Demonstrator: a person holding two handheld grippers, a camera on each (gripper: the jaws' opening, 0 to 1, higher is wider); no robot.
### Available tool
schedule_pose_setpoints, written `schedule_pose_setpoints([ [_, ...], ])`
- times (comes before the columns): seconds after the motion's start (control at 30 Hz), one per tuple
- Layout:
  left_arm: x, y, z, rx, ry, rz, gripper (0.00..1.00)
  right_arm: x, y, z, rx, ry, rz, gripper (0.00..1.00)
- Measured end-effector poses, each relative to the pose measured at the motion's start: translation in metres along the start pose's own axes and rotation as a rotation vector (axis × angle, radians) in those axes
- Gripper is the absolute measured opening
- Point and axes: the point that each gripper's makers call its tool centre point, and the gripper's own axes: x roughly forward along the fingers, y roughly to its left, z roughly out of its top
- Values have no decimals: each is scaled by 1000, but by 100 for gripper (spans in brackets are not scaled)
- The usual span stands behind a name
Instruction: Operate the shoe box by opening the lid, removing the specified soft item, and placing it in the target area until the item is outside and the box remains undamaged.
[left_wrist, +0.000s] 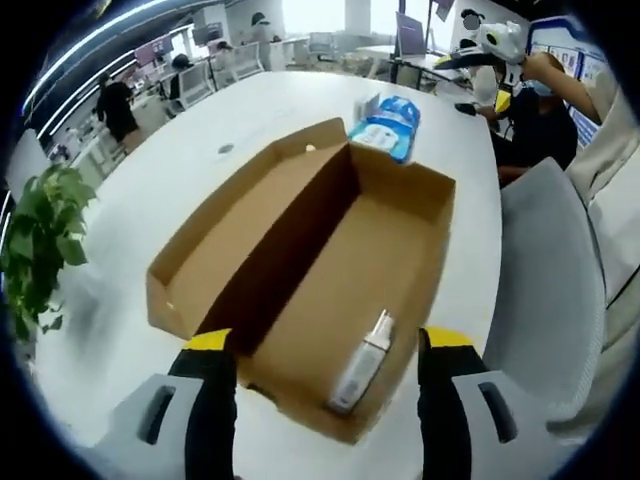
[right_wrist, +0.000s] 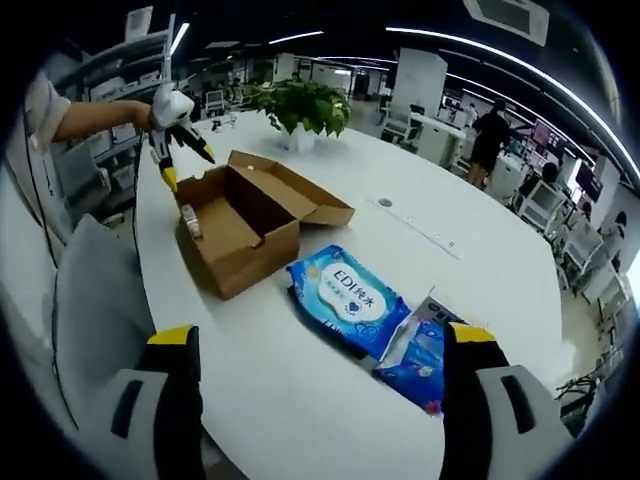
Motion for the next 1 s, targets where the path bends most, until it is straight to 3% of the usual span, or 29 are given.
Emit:
schedule_pose_setpoints([
  [0.57,30,-3,-20,250,218,-159,73,-16,37,-12,61,7,-25,96],
  [1.0,55,-5,-40,412,356,-246,70,-20,33,-23,124,20,-63,96],
])
